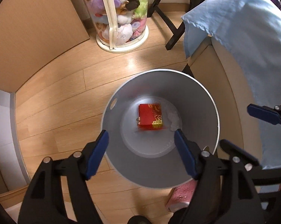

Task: Collect trash
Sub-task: 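Carry the red envelope to the grey bin and open the left tool, then return both tools over the bed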

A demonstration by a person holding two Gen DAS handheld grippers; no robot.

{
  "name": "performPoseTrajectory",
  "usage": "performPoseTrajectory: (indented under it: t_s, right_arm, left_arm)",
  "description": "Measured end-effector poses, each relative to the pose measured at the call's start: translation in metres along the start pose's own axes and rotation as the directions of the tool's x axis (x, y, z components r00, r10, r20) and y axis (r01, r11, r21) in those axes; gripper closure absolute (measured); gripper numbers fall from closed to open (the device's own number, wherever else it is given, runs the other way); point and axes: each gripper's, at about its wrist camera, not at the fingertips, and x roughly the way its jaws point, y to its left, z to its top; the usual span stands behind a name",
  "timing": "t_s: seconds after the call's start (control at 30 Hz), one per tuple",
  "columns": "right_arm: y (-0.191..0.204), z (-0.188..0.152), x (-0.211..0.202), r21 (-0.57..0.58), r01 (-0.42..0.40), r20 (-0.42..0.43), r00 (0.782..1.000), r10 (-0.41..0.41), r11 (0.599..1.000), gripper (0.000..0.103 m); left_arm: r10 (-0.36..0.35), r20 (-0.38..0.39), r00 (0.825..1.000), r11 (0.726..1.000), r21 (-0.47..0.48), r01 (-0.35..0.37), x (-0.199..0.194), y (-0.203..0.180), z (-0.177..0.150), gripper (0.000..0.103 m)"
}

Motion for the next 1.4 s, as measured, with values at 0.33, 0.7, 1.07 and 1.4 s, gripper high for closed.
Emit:
performPoseTrajectory:
  t_s: [0.33,0.7,1.07,1.4]
  right_arm:
    - [-0.047,-0.031,-0.090,0.134,-0.008,0.099,0.995,-0.005,0.991,0.040]
    - [-0.169,-0.183,-0.227,0.474,0.078,0.177,0.967,-0.182,0.877,0.040]
    - [-0.286,-0.490,-0.353,0.850,0.265,-0.045,0.898,-0.437,0.456,0.040]
    - [-0.334,-0.741,-0.438,0.946,0.319,-0.250,0.817,-0.520,0.047,0.040]
  left_arm:
    - [0.082,0.059,0.995,0.991,0.104,-0.088,-0.080,-0.055,-0.001,0.030]
    - [-0.031,0.164,0.986,0.920,0.391,-0.036,-0.183,-0.228,-0.020,0.030]
    - [-0.265,0.138,0.954,0.678,0.731,0.083,-0.261,-0.496,-0.122,0.030]
    - [-0.417,0.045,0.908,0.374,0.919,0.126,-0.326,-0.725,-0.263,0.030]
